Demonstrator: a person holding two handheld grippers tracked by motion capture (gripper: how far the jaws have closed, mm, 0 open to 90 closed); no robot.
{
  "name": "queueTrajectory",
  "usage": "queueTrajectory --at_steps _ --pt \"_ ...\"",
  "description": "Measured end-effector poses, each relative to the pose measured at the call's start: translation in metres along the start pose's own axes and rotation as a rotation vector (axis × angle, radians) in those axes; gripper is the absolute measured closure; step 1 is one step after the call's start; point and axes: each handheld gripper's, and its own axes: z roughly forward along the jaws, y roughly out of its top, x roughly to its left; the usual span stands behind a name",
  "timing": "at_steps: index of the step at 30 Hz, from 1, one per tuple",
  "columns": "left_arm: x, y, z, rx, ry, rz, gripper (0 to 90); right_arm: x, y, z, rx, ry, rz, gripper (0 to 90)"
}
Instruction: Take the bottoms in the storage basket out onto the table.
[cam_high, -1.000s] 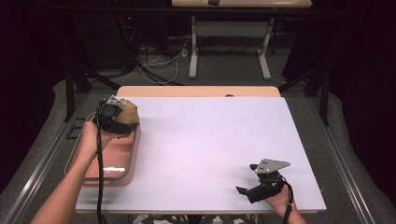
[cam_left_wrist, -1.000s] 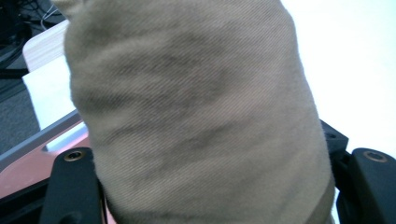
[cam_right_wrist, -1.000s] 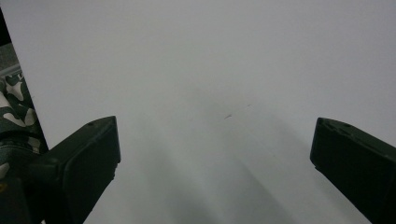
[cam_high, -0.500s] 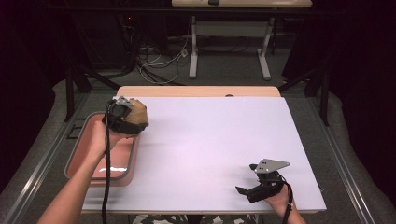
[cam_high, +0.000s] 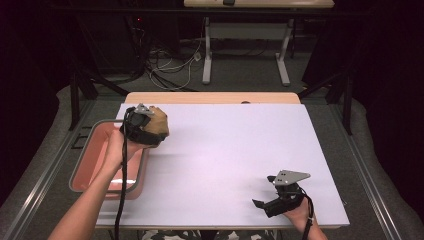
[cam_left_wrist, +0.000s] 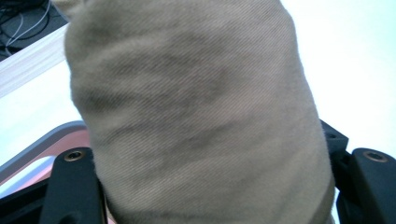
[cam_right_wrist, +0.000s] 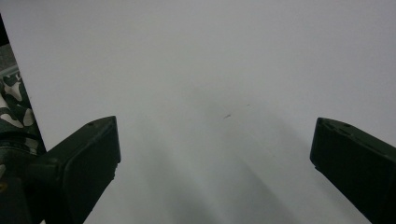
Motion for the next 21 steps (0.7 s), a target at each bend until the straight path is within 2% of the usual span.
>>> queueTrajectory --at_steps 13,21 --pt "-0.023 0.005 0.008 0.003 -0.043 0.04 29.2 0.0 0.0 0.0 0.002 -0.004 0.01 1.2" --pt "-0.033 0.003 0.019 0.0 -0.07 0.041 29.2 -0.002 -0.001 0.001 0.007 -0.004 0.018 1.2"
